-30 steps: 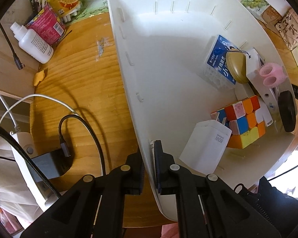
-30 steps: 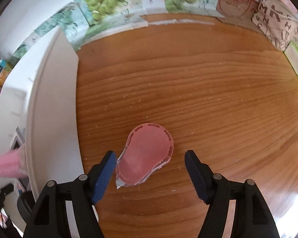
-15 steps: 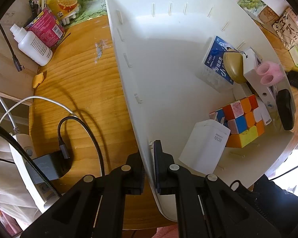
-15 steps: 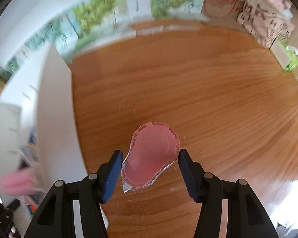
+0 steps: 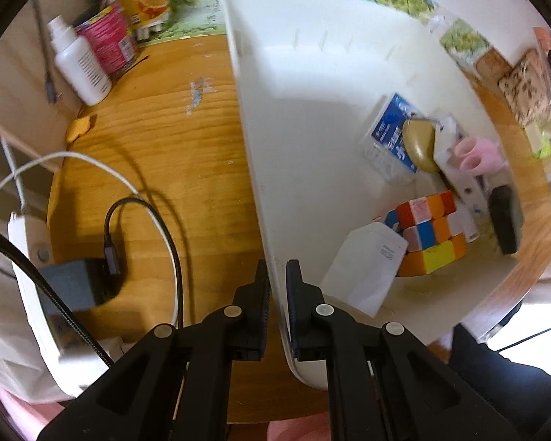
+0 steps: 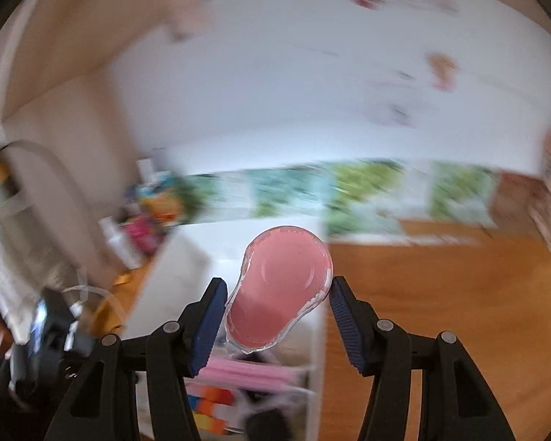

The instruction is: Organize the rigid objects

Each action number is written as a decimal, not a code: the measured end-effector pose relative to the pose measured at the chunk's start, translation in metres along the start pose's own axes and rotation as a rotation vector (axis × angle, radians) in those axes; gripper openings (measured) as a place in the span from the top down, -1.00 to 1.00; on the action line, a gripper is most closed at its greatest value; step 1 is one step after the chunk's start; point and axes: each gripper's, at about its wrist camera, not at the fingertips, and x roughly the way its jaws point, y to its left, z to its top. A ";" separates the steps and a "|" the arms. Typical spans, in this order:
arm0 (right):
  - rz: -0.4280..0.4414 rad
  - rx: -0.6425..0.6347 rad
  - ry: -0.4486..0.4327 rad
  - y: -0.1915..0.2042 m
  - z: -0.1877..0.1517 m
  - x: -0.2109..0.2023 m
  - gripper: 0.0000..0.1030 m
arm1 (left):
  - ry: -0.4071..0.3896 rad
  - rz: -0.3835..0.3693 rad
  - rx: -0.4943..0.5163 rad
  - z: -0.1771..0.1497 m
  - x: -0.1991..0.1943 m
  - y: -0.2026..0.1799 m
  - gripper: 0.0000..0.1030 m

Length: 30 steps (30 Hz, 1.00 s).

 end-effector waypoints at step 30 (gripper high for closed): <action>0.151 -0.106 0.076 -0.104 -0.065 -0.137 -1.00 | -0.452 0.128 -0.281 -0.022 -0.129 -0.210 -0.68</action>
